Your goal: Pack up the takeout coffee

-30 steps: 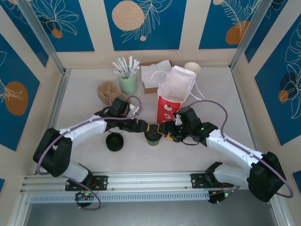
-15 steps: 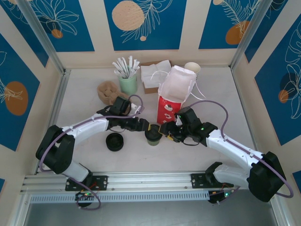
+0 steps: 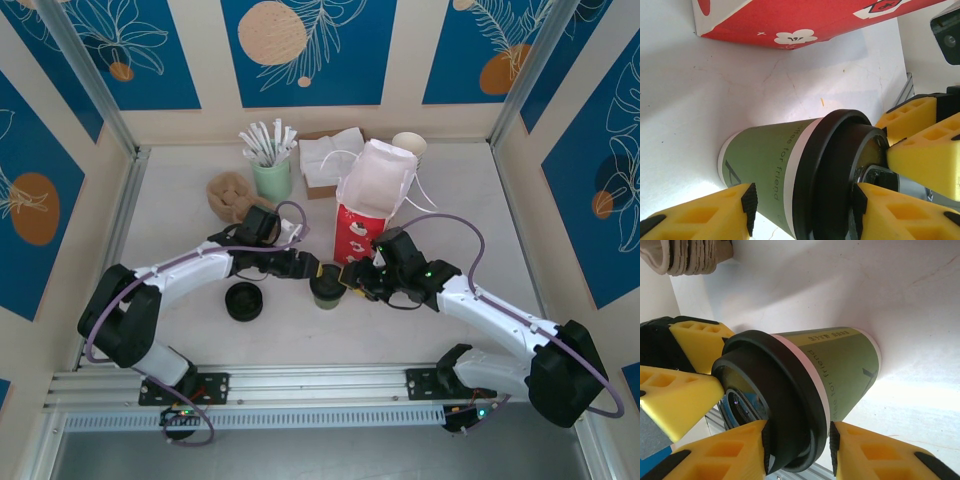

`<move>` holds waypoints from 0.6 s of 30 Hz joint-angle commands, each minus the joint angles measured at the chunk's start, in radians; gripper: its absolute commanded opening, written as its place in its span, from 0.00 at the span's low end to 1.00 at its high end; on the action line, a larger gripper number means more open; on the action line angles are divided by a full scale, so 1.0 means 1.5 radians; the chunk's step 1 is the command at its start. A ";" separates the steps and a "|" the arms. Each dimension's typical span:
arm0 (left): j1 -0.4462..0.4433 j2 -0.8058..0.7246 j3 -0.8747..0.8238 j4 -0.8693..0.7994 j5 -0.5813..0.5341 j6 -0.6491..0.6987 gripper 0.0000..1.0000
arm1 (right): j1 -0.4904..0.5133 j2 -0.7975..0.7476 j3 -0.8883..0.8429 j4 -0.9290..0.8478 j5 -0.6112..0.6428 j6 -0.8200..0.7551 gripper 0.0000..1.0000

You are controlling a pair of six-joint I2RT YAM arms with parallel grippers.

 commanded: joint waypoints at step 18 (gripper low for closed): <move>-0.010 0.005 -0.129 0.074 -0.015 -0.030 0.47 | 0.020 0.026 -0.021 -0.058 0.050 0.005 0.36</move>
